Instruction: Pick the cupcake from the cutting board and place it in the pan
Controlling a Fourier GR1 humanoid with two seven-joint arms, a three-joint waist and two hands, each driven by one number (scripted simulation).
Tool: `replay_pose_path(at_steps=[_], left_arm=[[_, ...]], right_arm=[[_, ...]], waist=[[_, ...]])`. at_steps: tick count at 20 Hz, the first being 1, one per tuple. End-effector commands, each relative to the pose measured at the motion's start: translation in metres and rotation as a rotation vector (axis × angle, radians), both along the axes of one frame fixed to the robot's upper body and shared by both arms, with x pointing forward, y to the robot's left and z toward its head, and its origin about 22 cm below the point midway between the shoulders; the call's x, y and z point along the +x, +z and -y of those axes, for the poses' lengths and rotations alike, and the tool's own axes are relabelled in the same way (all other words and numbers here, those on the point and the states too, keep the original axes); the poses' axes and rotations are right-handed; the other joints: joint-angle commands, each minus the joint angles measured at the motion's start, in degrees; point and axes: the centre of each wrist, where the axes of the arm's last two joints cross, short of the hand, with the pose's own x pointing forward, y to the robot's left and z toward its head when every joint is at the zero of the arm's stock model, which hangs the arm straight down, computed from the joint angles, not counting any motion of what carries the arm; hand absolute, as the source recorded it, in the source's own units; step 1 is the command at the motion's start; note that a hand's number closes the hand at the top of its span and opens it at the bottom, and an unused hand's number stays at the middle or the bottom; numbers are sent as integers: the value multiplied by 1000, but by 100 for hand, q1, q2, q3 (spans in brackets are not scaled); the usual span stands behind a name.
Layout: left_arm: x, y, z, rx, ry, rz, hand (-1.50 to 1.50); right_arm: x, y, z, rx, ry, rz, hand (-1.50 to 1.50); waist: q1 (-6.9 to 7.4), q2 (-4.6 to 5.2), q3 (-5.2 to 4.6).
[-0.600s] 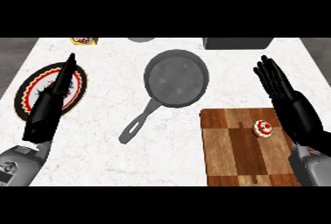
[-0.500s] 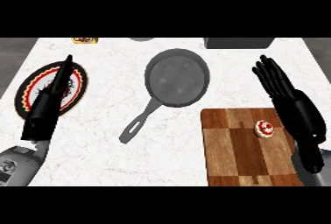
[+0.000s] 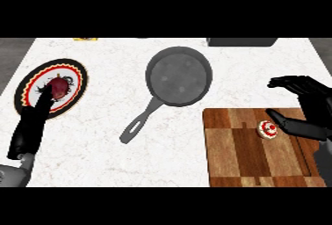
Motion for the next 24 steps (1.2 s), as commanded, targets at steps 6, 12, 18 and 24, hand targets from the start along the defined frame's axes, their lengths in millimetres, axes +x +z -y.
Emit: replay_pose_path(at_steps=[6, 12, 18, 24], left_arm=[[-9, -11, -42, -50, 73, -108, 0], [2, -15, -28, -59, 74, -117, 0], [1, -12, -42, -41, 53, -111, 0], [0, -29, -29, -41, 65, -122, 0]], right_arm=[[-24, -27, 90, 67, 96, 50, -150], [-11, 41, 110, -334, 116, 19, -150], [3, 107, 85, -792, 126, -29, -150], [5, 121, 32, -1104, 198, -104, -150]], waist=[[-15, -64, 4], [-41, -65, -2], [72, -59, -13], [31, -63, -16]])
